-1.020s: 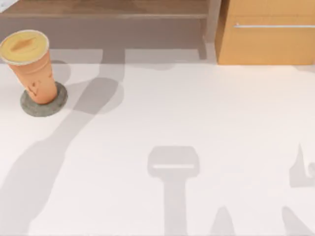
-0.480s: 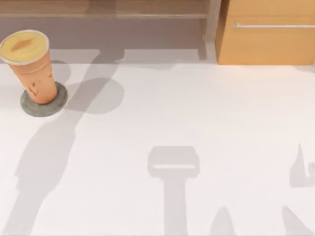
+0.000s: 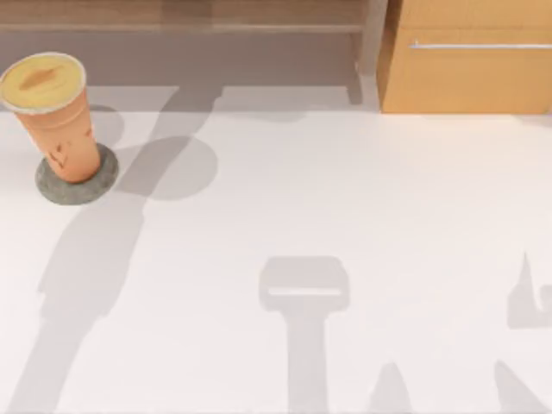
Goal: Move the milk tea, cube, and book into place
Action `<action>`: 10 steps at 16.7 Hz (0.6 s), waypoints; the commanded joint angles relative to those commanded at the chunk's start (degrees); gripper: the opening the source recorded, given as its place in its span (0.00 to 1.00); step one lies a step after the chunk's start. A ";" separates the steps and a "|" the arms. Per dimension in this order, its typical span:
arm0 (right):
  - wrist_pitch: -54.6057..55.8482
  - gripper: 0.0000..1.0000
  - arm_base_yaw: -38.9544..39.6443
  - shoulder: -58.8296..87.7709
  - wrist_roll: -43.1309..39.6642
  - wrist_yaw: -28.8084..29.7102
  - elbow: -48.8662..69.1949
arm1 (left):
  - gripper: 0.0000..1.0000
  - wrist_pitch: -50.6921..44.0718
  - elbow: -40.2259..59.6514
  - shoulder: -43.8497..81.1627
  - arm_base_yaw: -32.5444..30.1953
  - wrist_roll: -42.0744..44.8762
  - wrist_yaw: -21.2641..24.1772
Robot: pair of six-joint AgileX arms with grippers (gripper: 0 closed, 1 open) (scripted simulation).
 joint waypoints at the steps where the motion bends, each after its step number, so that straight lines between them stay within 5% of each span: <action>1: 0.00 1.00 0.00 0.00 0.00 0.00 0.00 | 0.00 0.00 0.00 0.00 0.00 0.00 0.00; 10: 0.00 1.00 0.00 0.00 0.00 0.00 0.00 | 0.68 0.00 0.00 0.00 0.00 0.00 0.00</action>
